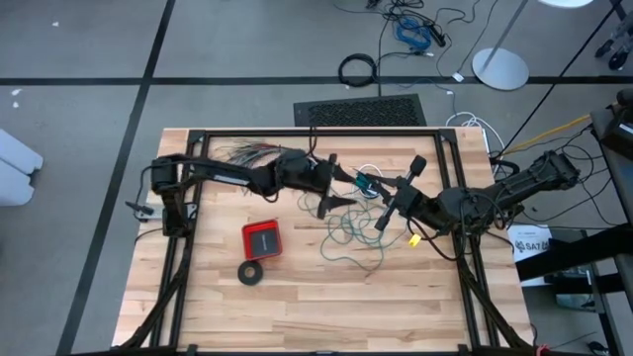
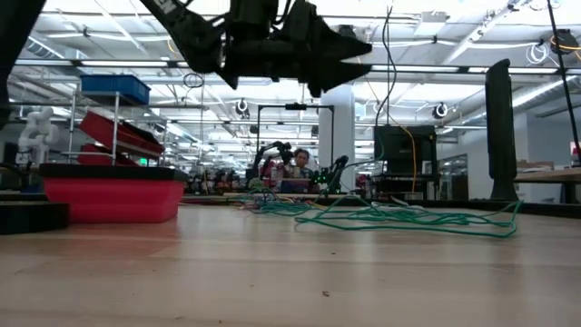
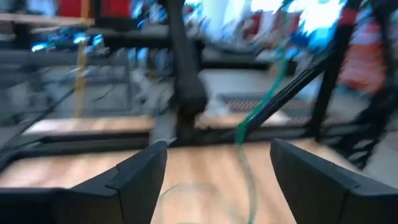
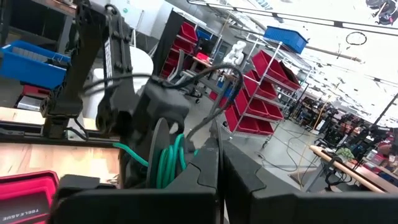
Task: Coil cords
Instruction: Coil the green wire onto the spool
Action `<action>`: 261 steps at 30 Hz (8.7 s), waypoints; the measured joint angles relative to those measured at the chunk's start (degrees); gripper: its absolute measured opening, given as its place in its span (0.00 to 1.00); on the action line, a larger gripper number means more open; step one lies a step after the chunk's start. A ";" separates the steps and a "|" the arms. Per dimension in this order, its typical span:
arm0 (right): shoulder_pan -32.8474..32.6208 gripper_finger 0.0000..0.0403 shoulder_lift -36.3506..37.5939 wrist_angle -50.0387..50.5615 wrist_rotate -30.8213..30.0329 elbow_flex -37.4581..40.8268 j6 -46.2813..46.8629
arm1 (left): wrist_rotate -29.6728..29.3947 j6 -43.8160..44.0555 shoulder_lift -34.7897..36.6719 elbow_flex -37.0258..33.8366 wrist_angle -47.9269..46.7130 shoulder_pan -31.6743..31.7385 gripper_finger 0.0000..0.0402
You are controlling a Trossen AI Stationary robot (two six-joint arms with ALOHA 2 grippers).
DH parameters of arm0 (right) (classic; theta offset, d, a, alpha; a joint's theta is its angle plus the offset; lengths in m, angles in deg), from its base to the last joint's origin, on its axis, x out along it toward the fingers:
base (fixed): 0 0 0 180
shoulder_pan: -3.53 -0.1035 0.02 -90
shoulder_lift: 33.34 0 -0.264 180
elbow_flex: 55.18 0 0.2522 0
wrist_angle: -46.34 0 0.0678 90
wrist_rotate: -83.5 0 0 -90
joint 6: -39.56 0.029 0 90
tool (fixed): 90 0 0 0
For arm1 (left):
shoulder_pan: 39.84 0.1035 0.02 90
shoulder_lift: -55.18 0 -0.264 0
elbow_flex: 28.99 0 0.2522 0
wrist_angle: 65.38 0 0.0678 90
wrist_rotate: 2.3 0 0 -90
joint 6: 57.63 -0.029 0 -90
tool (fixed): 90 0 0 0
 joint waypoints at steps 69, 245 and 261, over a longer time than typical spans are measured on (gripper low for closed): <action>0.07 0.00 0.00 1.98 1.09 0.00 1.26 | -0.88 8.01 -11.52 1.50 15.37 2.68 0.01; 9.65 0.00 -8.20 -0.97 3.04 -0.07 6.80 | -29.59 -0.34 -14.76 -1.42 27.98 -6.01 0.34; 9.38 0.00 -8.20 -1.24 3.05 -0.07 6.60 | -25.13 -0.91 -14.76 -1.49 26.76 -3.71 0.19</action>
